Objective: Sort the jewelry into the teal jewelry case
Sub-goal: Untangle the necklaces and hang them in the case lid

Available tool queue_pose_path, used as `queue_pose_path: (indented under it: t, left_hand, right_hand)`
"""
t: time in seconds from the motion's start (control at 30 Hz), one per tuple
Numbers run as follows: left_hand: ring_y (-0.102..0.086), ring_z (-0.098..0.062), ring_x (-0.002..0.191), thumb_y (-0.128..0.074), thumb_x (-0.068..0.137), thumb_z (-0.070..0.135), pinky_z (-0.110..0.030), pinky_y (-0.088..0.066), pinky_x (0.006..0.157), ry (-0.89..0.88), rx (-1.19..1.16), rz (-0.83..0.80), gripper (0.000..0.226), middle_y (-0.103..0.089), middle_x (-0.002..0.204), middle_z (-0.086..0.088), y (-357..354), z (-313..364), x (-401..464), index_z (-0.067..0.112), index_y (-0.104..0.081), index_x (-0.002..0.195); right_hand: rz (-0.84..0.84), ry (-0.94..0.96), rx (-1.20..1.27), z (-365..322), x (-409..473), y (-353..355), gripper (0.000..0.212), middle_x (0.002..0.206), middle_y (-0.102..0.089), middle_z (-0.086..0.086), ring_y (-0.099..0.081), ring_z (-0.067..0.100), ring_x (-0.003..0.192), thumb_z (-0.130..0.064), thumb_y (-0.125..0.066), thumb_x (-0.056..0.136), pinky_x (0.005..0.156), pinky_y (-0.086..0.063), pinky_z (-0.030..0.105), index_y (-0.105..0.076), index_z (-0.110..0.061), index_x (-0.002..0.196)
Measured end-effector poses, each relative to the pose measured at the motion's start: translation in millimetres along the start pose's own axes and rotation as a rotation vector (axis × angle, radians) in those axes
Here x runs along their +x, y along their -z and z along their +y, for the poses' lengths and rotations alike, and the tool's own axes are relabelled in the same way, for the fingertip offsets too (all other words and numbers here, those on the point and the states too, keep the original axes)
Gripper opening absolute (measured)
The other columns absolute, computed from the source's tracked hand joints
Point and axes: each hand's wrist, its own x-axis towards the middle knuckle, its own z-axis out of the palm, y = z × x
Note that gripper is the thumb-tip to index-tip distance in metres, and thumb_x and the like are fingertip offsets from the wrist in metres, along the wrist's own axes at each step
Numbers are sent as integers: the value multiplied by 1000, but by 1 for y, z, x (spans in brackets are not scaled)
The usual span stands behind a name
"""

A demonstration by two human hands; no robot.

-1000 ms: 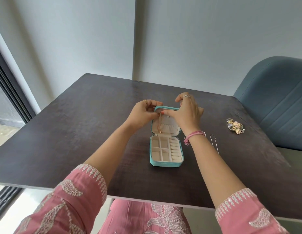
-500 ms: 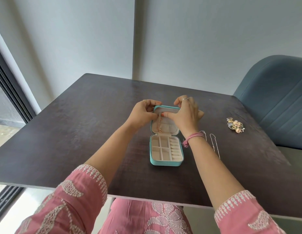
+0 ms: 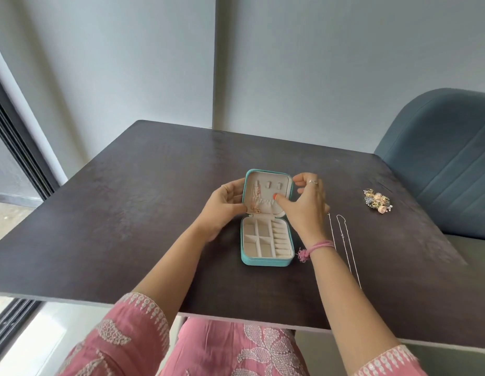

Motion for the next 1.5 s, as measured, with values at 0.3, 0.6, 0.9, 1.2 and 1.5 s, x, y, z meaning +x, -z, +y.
queue_pose_path:
  t: [0.3,0.6,0.9,1.2,1.5]
  left_hand:
    - [-66,-28,102,-60,80,-13,-39,-54,89,15,12,104,50,-67,114,-13,-7,-14,0,10,-54,124]
    - [-69,-21,95,-57,84,-10,-31,-57,80,26,58,166,41,-68,110,-9,-10,-15,4,9,-53,121]
    - [-68,-23,98,-60,83,-8,-38,-56,86,19,64,154,44,-69,112,-10,-9,-18,4,11,-56,122]
    - [-65,-28,108,-67,78,-4,-41,-53,90,16,-55,91,53,-67,118,-10,-7,-14,-3,10,-55,128]
    - [-55,-16,121,-59,82,7,-46,-44,104,1,-27,289,53,-57,133,3,-13,-11,-8,20,-50,132]
  right_hand:
    - [-96,-15,-107,0,-14,-16,86,129,-47,2,-46,25,122,-34,-81,65,93,-38,45,-30,-19,133]
    - [-61,-9,-96,-1,-12,-20,97,133,-47,2,-45,24,124,-44,-85,59,91,-35,43,-29,-20,136]
    - [-62,-19,-66,2,-16,-22,96,132,-47,1,-45,23,124,-44,-86,60,90,-34,42,-30,-21,135]
    - [-129,-87,-8,11,-14,-15,83,129,-48,1,-44,22,124,-36,-81,68,92,-30,41,-32,-21,133]
    - [-61,-100,94,19,-23,2,66,108,-51,-7,-54,14,105,-32,-77,76,95,-33,43,-40,-22,130]
